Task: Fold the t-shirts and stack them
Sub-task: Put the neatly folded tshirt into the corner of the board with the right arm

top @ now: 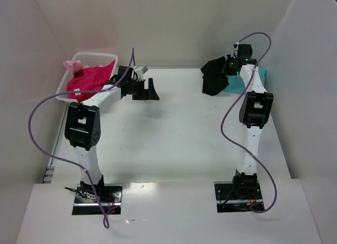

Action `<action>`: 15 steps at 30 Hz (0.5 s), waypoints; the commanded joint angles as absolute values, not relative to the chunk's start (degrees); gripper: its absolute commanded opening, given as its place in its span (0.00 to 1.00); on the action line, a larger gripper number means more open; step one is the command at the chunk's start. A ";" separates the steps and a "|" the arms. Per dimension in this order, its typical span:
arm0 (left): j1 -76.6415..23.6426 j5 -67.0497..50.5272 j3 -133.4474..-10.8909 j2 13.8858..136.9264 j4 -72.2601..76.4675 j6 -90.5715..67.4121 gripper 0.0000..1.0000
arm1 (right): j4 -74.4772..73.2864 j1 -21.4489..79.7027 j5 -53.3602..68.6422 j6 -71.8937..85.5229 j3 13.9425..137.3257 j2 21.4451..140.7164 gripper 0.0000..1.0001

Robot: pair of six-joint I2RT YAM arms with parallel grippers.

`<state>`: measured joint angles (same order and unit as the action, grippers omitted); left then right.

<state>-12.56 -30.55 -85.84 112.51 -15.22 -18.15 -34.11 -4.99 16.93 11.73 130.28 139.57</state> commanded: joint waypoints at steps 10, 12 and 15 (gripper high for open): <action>-12.22 -33.40 -88.32 112.76 -12.74 -18.90 0.99 | -33.05 -15.55 15.21 10.46 135.00 136.05 0.00; -12.22 -33.40 -88.33 112.76 -12.74 -19.42 0.99 | -32.52 -16.08 15.81 10.46 134.38 136.05 0.00; -12.22 -33.40 -88.86 113.29 -12.74 -19.42 0.99 | -32.52 -16.61 15.82 10.46 133.86 136.05 0.00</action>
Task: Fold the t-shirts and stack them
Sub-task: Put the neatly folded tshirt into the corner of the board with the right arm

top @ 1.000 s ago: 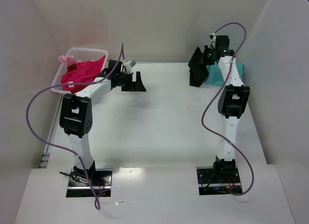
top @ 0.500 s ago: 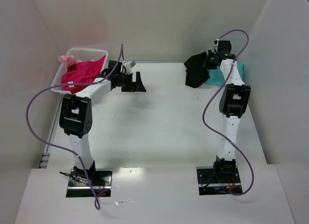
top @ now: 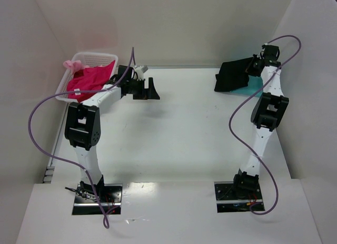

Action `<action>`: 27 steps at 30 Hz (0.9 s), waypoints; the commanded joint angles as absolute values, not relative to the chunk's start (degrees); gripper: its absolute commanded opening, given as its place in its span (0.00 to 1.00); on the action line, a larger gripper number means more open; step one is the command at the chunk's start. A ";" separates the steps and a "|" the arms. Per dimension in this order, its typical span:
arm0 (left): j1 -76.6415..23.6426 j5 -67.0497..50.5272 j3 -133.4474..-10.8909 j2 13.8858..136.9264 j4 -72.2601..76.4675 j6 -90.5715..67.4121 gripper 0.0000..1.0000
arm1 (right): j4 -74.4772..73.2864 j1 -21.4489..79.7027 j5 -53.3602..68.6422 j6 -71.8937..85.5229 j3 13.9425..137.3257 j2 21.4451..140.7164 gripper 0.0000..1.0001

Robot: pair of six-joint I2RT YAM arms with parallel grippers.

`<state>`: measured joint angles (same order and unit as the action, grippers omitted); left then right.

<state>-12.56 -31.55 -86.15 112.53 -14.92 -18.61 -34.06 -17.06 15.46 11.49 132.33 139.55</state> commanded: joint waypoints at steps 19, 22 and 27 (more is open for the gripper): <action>-12.22 -33.40 -84.90 111.09 -11.07 -20.57 0.99 | -32.17 -9.58 25.14 13.89 144.82 141.15 0.00; -12.22 -33.40 -84.90 111.09 -10.55 -21.09 0.99 | -32.78 -9.05 24.52 14.41 147.91 141.15 0.00; -12.22 -33.40 -84.90 111.09 -10.02 -21.09 0.99 | -33.92 -9.05 20.66 13.80 149.06 139.83 0.00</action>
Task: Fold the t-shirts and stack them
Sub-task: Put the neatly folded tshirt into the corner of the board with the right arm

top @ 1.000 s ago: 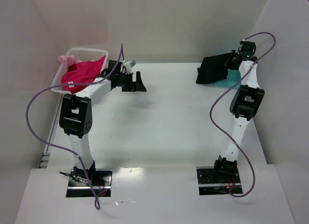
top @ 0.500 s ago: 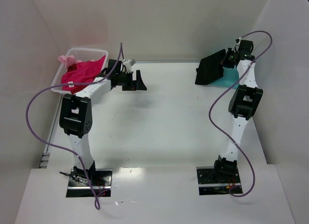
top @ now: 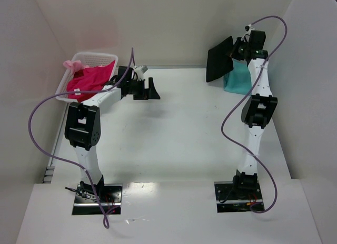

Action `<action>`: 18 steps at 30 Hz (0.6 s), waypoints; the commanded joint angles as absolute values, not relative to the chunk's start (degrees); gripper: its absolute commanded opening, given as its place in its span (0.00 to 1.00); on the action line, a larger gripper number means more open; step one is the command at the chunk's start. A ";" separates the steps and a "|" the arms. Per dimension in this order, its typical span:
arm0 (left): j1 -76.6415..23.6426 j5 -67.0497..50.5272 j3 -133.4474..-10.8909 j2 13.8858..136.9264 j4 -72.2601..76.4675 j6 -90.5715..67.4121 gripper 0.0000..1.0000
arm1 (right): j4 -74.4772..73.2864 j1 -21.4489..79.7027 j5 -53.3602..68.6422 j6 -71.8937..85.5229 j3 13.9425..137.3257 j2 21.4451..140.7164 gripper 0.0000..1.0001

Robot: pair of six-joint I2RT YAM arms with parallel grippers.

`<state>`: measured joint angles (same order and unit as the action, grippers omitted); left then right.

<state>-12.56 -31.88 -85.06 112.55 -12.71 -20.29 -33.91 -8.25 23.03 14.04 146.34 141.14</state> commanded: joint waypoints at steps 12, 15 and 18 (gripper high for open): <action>-12.22 -33.40 -84.90 111.62 -10.55 -20.57 0.99 | -33.93 -17.48 20.65 13.27 143.00 136.94 0.00; -12.22 -33.93 -85.52 112.76 -11.07 -20.04 0.99 | -32.52 -18.72 19.44 12.66 138.70 135.80 0.00; -12.22 -33.93 -86.22 113.29 -11.07 -20.04 0.99 | -33.05 -18.72 15.92 10.63 136.41 134.31 0.00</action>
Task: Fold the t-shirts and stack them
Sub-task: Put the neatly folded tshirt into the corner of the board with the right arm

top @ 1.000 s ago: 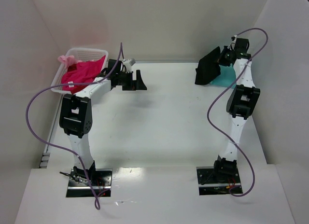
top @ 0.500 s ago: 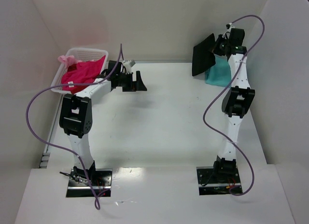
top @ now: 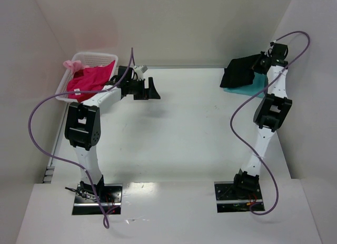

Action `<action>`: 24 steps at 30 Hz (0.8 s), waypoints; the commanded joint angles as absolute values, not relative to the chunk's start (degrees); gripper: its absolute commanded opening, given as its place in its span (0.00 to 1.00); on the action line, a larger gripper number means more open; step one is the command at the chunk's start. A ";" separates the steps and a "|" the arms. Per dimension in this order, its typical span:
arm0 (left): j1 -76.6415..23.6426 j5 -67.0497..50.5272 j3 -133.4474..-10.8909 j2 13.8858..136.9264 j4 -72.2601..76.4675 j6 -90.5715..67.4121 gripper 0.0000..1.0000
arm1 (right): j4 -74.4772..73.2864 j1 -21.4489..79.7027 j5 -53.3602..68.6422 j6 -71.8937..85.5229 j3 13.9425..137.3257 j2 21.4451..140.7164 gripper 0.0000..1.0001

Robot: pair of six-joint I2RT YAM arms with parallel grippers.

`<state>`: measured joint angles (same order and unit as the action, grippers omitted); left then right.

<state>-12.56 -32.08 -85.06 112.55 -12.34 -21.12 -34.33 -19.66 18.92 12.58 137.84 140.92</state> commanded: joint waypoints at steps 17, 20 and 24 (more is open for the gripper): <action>-12.22 -35.51 -86.75 114.35 -11.60 -20.04 0.99 | -28.49 -18.73 0.89 13.45 123.23 126.83 0.56; -12.22 -35.51 -86.75 114.35 -11.07 -20.04 0.99 | -27.08 -18.72 0.35 13.97 122.08 125.25 1.00; -12.22 -36.04 -86.22 113.73 -11.07 -20.04 0.99 | -27.60 -18.11 1.84 13.97 124.27 125.24 1.00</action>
